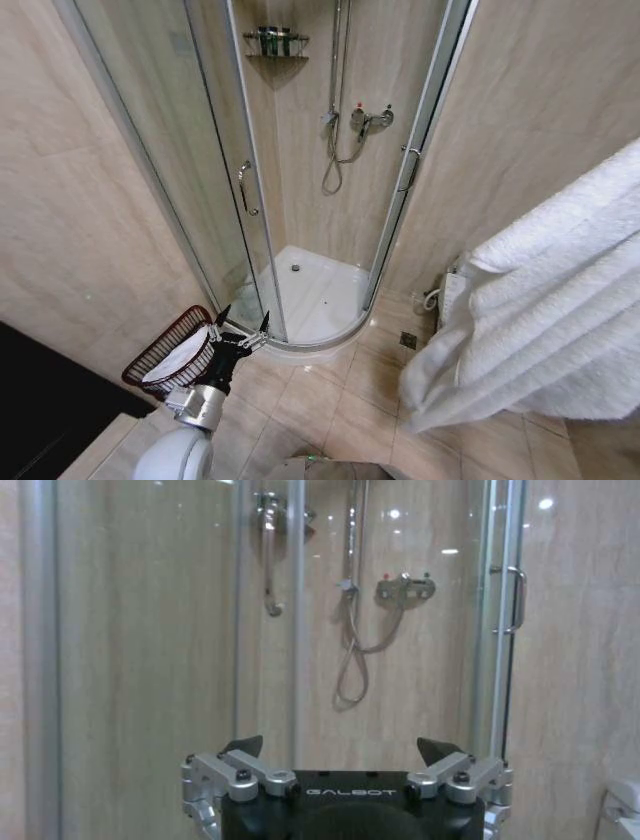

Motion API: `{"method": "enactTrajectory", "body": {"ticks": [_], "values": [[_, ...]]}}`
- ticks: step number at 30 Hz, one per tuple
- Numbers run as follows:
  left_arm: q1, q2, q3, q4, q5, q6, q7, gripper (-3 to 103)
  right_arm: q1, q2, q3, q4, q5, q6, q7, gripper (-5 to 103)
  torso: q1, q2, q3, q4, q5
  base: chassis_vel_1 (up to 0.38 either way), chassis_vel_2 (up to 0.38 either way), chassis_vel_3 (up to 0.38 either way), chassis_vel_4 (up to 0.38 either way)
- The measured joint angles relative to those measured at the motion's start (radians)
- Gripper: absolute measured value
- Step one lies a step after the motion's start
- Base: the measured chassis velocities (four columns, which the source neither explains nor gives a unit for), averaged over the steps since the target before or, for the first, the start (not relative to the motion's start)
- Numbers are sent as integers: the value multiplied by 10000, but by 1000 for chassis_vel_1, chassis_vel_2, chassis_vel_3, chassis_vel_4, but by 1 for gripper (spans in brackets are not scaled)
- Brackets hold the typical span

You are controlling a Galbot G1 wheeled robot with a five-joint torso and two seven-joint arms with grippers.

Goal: Discard the used towel into the hamper.

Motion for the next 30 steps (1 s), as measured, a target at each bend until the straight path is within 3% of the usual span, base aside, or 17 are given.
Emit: {"method": "enactTrajectory", "body": {"ticks": [16, 30], "values": [[0, 3, -1, 1, 0, 0, 0, 100, 10, -11, -55, 0, -62, 10, -46, 10, -176, -358, -182, 3, -7, 23, 20, 16, 27], [1, 3, 0, 1, 0, 0, 0, 100, 8, 52, -60, 0, -127, 47, -140, 10, -16, -22, -14, 2, -7, 0, 0, 0, 0]]}}
